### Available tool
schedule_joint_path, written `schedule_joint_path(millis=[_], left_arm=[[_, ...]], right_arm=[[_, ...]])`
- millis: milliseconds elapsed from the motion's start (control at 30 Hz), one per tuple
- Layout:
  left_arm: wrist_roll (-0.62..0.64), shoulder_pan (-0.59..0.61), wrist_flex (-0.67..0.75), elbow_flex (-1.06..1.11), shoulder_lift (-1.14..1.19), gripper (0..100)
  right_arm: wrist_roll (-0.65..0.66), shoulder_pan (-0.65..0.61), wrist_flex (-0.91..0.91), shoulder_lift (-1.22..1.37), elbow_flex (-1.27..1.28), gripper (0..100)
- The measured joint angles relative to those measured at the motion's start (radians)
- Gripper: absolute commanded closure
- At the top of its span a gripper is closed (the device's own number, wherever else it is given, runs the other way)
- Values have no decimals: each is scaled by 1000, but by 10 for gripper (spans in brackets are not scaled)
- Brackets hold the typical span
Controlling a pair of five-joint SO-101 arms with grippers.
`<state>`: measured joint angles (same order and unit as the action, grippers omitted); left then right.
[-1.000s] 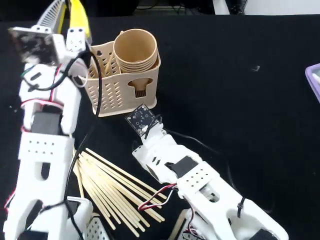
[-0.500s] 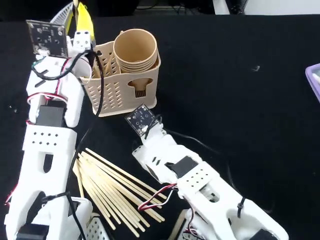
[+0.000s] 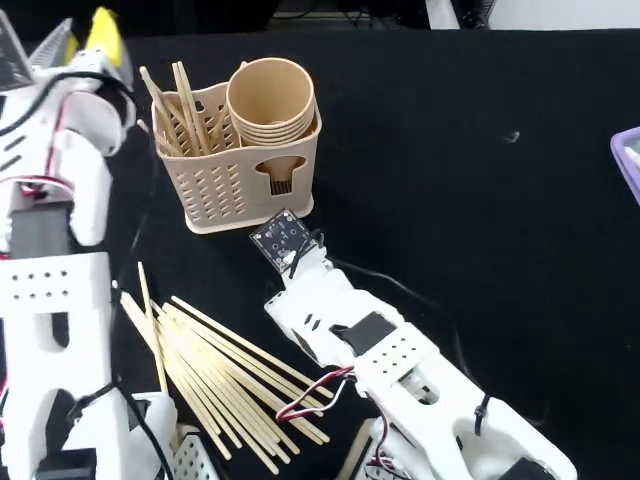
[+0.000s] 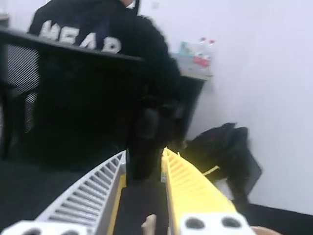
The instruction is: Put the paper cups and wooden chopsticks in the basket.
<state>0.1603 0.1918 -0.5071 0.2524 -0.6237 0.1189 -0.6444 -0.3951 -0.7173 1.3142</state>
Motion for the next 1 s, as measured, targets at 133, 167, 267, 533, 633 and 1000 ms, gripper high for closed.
schedule_joint_path(millis=[133,167,267,533,633,1000], left_arm=[[0,81,-170,-23,-66,873],[0,107,-224,-23,-94,873],[0,192,-381,-17,-181,873],[0,471,-509,287,-385,873],[2,522,-509,446,-413,873],[5,539,-333,715,-419,873]], right_arm=[[0,-51,-38,0,0,761],[0,-81,-69,0,0,761],[0,-206,-189,0,-29,760],[-2,-503,-341,0,-61,597],[-3,-554,-327,0,-60,624],[-3,-491,-190,272,-130,729]])
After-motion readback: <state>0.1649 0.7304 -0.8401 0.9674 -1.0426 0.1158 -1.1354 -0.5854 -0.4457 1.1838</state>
